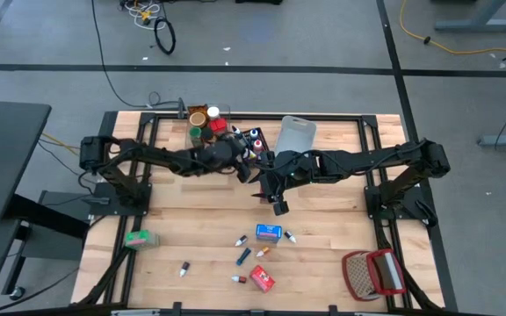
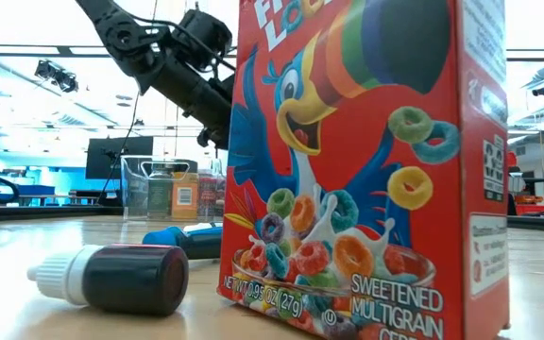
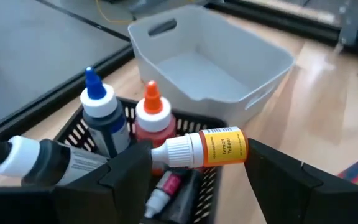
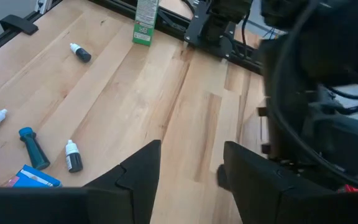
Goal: Pick & Place Kitchen Items
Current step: Put the top yellow food coloring bottle into the black bin, then put the right black food coloring bottle into the black bin
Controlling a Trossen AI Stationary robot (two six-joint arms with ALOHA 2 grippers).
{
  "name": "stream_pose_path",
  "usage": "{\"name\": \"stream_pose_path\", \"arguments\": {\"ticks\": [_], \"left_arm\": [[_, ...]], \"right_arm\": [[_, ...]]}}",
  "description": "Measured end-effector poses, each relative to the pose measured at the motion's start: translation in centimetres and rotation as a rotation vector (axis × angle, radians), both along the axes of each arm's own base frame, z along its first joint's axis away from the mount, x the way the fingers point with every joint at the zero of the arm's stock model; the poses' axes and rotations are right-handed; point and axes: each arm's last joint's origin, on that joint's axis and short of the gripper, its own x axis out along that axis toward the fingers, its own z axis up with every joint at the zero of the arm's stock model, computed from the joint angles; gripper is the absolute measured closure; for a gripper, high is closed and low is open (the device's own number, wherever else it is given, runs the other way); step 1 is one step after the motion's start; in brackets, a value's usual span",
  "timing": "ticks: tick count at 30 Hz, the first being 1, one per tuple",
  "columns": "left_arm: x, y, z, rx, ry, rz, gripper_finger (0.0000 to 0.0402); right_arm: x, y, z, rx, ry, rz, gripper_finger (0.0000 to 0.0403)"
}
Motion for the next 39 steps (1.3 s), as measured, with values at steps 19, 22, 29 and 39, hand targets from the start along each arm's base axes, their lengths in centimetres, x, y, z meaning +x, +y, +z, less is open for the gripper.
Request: {"name": "stream_pose_path", "arguments": {"ticks": [19,22,29,39], "left_arm": [[-1.4,4.5,-0.3,0.254,0.203,-0.264,0.0138],[-1.4,4.5,-0.3,0.250,0.205,-0.263,0.0138],[-1.8,3.5,1.3,0.220,0.155,-0.227,0.0138],[-7.9,-1.0,9.3,0.227,0.092,-0.204,0.0138]], "right_arm": [[0.0,0.0,0.0,-0.035,-0.007,0.024,0.0215],[0.0,0.0,0.0,-0.039,-0.008,0.027,0.0215],[0.0,0.0,0.0,-0.033,-0.007,0.022,0.0215],[0.3,0.0,0.5,0.056,-0.058,-0.033,0.0215]]}}
